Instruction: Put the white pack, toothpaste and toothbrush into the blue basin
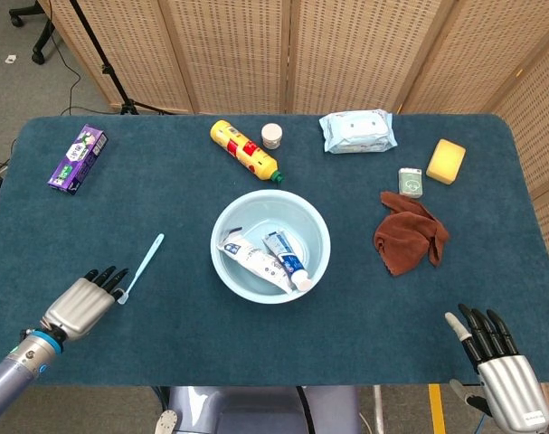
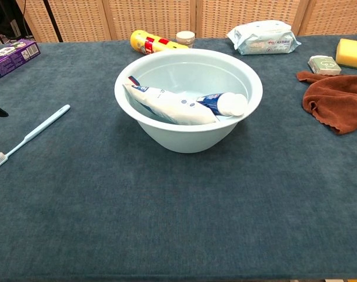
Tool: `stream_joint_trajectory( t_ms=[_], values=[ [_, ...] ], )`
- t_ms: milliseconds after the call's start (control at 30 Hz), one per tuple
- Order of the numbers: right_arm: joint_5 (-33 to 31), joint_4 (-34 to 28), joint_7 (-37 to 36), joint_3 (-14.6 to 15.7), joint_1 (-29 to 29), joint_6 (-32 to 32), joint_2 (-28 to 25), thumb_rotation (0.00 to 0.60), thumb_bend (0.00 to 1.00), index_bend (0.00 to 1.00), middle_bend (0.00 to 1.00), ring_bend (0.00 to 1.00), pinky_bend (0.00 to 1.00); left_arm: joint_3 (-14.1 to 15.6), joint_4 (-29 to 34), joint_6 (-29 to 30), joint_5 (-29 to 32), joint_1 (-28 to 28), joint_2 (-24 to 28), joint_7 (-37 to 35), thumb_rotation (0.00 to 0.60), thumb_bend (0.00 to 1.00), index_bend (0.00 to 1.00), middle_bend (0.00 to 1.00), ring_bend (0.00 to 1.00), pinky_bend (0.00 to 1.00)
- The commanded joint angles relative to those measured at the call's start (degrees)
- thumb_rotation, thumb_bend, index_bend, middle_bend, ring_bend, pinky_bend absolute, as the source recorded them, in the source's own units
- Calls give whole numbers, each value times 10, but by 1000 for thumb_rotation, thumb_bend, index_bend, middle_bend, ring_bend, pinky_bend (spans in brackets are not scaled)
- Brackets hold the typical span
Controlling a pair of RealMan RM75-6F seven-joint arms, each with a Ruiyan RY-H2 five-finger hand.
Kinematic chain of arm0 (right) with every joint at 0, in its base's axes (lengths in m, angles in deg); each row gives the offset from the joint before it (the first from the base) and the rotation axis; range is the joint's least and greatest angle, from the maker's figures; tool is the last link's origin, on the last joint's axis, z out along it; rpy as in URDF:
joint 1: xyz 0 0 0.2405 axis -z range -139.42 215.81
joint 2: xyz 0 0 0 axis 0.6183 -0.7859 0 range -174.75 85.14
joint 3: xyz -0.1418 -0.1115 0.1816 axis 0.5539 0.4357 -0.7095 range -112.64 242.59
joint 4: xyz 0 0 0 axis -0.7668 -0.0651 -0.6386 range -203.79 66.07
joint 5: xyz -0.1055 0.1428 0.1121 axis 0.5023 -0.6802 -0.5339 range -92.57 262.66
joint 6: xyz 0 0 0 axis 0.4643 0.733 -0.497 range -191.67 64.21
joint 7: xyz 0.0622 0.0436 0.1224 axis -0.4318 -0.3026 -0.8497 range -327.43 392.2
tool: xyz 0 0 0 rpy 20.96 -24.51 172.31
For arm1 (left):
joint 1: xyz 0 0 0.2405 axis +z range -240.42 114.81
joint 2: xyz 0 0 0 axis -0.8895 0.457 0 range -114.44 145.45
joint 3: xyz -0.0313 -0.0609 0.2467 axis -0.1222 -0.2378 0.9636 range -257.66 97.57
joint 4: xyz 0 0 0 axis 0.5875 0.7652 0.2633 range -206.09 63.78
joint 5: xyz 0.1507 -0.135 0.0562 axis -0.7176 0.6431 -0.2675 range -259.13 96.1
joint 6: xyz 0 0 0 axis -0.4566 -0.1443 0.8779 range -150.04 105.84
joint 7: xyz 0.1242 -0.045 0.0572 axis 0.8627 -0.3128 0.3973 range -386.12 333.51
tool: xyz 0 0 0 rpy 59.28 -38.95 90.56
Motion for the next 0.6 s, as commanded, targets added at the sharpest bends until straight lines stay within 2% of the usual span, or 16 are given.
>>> stream_joint_trajectory(
  t_ms=[33, 267, 600],
  values=[
    [1, 0, 1, 0, 0, 0, 0, 600, 106, 60, 0, 0, 0, 1, 7, -1, -1, 2, 23, -8, 600, 388, 293, 0, 56, 215],
    [4, -1, 6, 2, 1, 1, 2, 600, 105, 60, 0, 0, 0, 6, -1, -10, -9, 9, 36, -20, 600, 389, 293, 0, 56, 215],
    [4, 0, 4, 1, 1, -1, 1, 600, 105, 60, 0, 0, 0, 5, -25, -21, -2, 17, 15, -13, 600, 389, 293, 0, 56, 215]
  ],
)
